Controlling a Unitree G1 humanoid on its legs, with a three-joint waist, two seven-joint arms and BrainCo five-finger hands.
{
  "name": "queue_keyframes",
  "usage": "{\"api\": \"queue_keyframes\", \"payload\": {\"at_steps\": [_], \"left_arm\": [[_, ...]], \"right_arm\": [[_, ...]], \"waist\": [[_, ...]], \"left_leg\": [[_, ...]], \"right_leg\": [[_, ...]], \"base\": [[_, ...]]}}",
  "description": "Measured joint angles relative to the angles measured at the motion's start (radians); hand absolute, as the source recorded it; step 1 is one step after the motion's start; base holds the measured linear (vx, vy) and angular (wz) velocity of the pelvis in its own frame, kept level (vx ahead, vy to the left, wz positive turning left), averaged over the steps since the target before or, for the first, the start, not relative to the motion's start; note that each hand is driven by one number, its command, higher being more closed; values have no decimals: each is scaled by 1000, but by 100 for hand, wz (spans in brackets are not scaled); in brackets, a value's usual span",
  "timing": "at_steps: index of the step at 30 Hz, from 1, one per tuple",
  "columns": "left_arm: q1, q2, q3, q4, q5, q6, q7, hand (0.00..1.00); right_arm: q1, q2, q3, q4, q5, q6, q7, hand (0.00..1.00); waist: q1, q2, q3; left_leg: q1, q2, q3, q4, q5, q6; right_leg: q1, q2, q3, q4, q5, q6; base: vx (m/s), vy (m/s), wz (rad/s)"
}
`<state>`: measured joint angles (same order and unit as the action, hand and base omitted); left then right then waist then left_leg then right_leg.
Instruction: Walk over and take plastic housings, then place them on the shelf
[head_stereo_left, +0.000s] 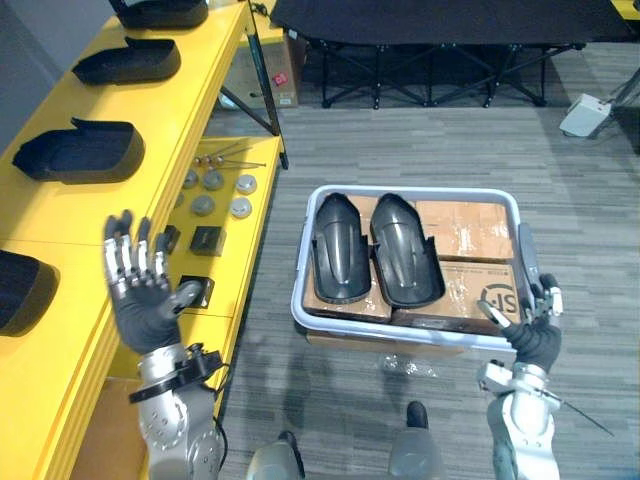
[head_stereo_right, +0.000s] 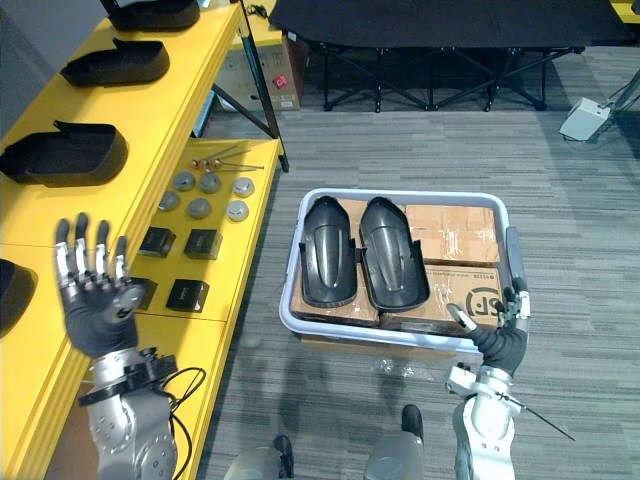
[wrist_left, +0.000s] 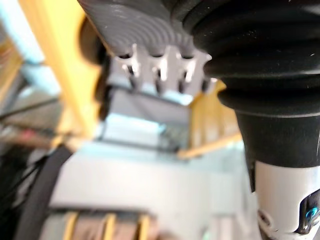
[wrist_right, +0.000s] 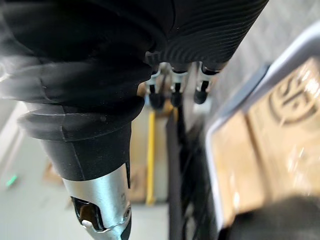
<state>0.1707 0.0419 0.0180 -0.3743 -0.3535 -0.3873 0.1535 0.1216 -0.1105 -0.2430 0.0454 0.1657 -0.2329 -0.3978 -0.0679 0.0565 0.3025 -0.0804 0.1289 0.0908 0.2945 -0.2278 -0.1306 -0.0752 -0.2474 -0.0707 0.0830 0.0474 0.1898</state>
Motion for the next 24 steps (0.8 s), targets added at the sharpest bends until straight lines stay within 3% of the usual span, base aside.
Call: {"api": "queue_keyframes", "payload": {"at_steps": [5, 8, 11, 13, 17, 22, 24], "left_arm": [[-43, 24, -59, 41, 7, 53, -8, 0], [-61, 46, -118, 76, -4, 62, -31, 0], [-71, 77, -164, 129, 12, 71, -61, 0], [-75, 85, -182, 155, 56, 92, -55, 0], [-90, 124, -189, 280, 59, 135, -21, 0], [-111, 128, -195, 398, 78, 141, 1, 0], [-114, 129, -201, 428, 81, 140, 4, 0]], "right_arm": [[-209, -84, -36, 217, 34, 62, -93, 0], [-353, -182, -62, 365, 36, 65, -131, 0], [-464, -277, -50, 444, 6, 82, -132, 0], [-533, -360, -47, 499, 8, 87, -126, 0], [-647, -467, 23, 631, 16, 112, -86, 0], [-781, -582, 80, 808, 31, 130, -49, 0], [-855, -630, 121, 888, 39, 162, -32, 0]], "waist": [[14, 5, 90], [57, 8, 123], [75, 12, 126], [102, 12, 126], [121, 13, 127], [164, 54, 163], [178, 78, 178]], "left_leg": [[-91, 1, -46, 41, 1, 0], [-146, 0, -67, 77, 1, 1], [-192, -4, -101, 104, 1, 1], [-232, -7, -115, 129, 0, 3], [-281, -11, -143, 163, 0, 5], [-328, -14, -166, 207, -6, 12], [-366, -15, -173, 240, -7, 13]], "right_leg": [[-13, 7, -52, -56, 48, -9], [-34, 10, -67, -69, 64, -9], [-44, 12, -96, -76, 81, -14], [-63, 12, -114, -75, 91, -17], [-80, 13, -141, -72, 99, -18], [-105, 12, -175, -40, 99, -18], [-126, 12, -181, -35, 99, -18]], "base": [[-97, 8, 23], [-77, 28, 17], [-54, 40, 25], [-54, 35, 13], [-57, 27, 17], [-87, 19, 9], [-119, 25, 2]]}}
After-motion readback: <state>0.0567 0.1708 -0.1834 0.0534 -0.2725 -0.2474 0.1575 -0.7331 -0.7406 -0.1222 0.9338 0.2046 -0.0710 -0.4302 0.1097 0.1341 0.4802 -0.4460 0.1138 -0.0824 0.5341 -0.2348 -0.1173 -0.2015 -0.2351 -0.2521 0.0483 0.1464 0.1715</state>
